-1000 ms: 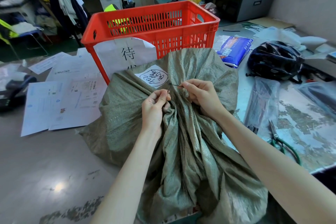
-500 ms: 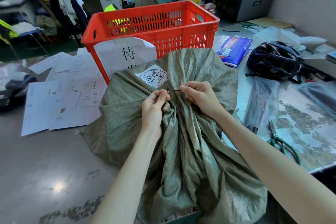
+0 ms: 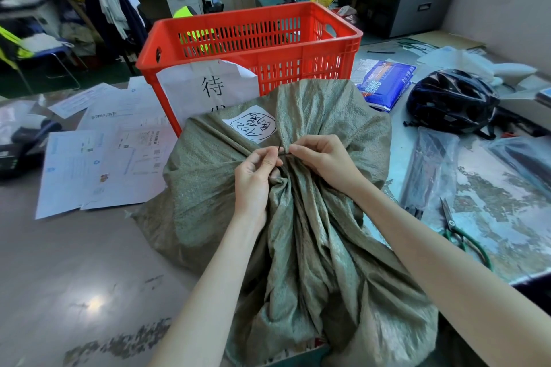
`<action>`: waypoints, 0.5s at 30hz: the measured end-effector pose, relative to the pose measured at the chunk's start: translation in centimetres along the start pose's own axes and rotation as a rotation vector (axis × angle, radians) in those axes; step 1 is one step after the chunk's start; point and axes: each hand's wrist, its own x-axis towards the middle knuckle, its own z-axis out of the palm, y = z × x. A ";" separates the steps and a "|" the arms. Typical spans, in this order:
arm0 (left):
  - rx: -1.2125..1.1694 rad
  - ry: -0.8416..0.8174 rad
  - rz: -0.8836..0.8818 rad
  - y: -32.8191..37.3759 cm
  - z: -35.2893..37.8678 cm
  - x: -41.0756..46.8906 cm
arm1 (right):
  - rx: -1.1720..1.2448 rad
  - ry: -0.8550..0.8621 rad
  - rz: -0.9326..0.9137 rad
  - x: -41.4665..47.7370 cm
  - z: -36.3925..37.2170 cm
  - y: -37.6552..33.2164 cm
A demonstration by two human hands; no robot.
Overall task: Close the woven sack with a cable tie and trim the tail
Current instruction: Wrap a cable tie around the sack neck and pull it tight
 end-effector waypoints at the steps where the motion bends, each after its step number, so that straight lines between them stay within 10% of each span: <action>1: 0.014 0.010 0.008 0.0 0.0 -0.1 | -0.020 -0.005 -0.008 0.1 0.0 0.0; 15: 0.121 0.152 0.161 -1.3 -0.6 -0.8 | -0.108 0.137 -0.028 1.0 0.5 0.3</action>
